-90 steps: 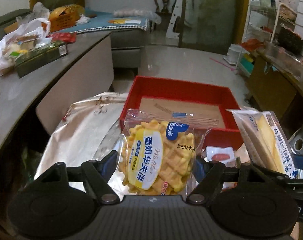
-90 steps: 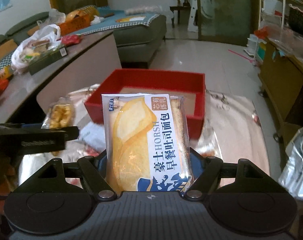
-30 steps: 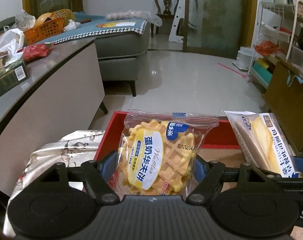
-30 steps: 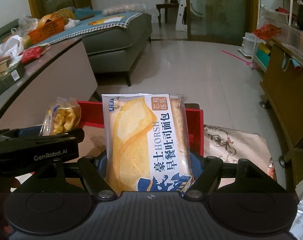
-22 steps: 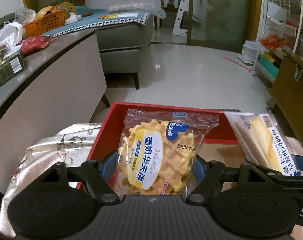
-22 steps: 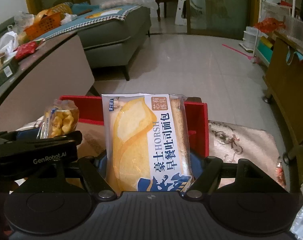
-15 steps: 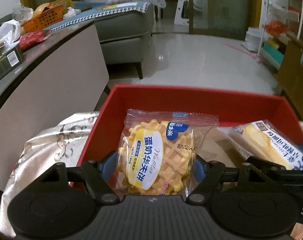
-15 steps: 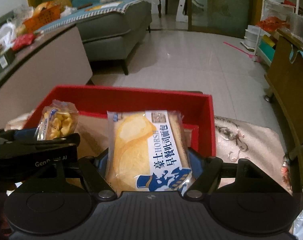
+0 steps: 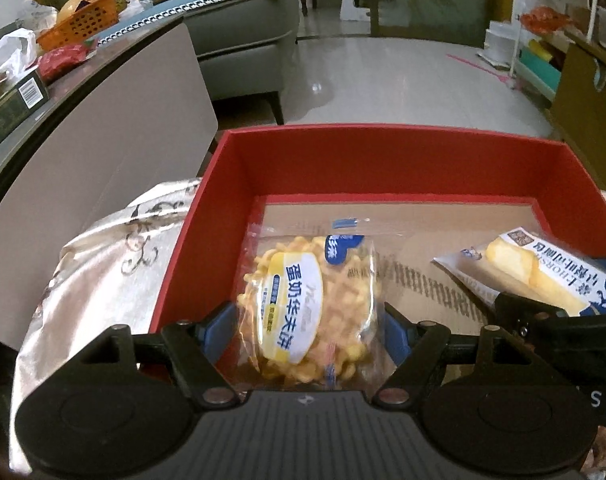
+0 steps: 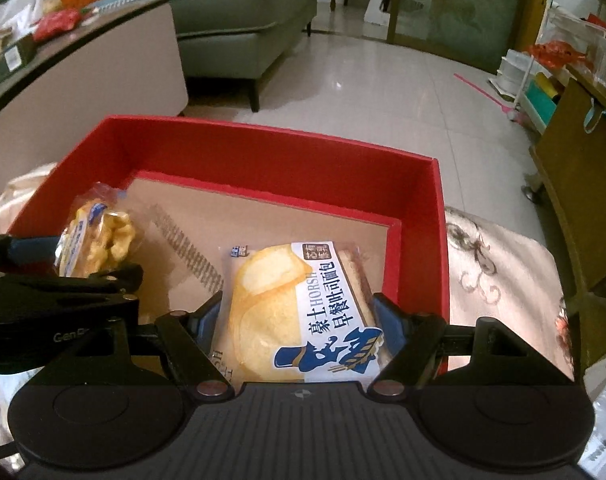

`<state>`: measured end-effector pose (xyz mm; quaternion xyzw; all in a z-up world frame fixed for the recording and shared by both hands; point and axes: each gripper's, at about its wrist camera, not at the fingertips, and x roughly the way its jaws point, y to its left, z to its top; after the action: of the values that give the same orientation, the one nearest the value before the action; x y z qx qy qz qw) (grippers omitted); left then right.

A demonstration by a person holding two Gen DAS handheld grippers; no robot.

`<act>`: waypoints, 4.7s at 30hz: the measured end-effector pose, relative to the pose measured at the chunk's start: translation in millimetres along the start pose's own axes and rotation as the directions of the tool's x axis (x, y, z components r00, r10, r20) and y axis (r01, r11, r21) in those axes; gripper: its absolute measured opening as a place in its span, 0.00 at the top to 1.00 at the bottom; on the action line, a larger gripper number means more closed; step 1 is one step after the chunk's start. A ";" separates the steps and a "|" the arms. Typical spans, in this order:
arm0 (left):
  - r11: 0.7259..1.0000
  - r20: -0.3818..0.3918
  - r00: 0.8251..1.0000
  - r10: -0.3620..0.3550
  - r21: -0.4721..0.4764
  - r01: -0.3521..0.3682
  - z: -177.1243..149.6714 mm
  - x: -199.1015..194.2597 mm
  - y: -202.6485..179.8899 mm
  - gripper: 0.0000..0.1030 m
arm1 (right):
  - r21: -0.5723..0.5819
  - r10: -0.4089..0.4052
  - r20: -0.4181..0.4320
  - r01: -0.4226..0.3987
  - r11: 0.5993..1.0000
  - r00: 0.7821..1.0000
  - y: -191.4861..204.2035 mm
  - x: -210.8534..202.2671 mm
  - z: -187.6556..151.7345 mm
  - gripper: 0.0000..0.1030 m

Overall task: Organize snacks
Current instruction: 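Carry both bags over the red box and lower them inside, then open both tools to release the bags and withdraw, then reach the left tool to the white bun bag while the right tool reaches the red Trolli bag, then grasp the white bun bag with the left tool while the right tool grasps the Trolli bag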

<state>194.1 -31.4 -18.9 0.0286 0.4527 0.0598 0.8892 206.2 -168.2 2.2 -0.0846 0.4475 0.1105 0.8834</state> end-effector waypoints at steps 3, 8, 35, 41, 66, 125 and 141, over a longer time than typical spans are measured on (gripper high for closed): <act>1.000 -0.008 1.000 0.001 0.012 0.000 -7.2 -5.7 0.2 0.34 | -0.032 -0.010 -0.017 0.009 0.999 1.000 5.0 -3.2 -5.3 0.22; 1.000 -0.032 0.999 -0.012 0.016 0.013 -20.2 -18.3 3.1 0.34 | -0.040 -0.002 -0.045 0.000 0.999 0.999 10.3 -11.7 -15.4 0.22; 0.992 0.060 0.993 -0.099 -0.070 0.103 -5.8 -71.3 37.4 0.27 | 0.035 -0.031 0.095 0.028 0.999 0.995 -11.6 -74.3 -13.3 0.15; 0.990 0.065 0.991 -0.117 -0.070 0.121 -20.6 -92.5 43.7 0.27 | 0.041 -0.015 0.097 0.011 0.999 0.995 -4.2 -92.0 -27.5 0.15; 0.968 -0.073 0.972 -0.225 0.102 0.231 -157.6 -168.1 38.1 0.27 | 0.041 0.051 0.049 -0.054 0.998 0.997 12.0 -159.9 -122.8 0.14; 0.970 -0.271 0.938 -0.216 0.050 0.238 -183.5 -129.2 58.0 0.47 | -0.348 0.225 -0.241 -0.301 0.888 0.944 91.9 -91.6 -166.1 0.00; 0.956 -0.299 0.939 -0.167 0.186 0.229 -200.1 -114.2 29.5 0.09 | -0.419 0.219 -0.272 -0.320 0.850 0.937 72.9 -75.0 -165.5 0.02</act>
<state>-36.7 -17.9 -42.0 0.0711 0.5784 -0.0769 0.8090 15.6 -148.1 -37.6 -0.2371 0.5087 0.3264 0.7606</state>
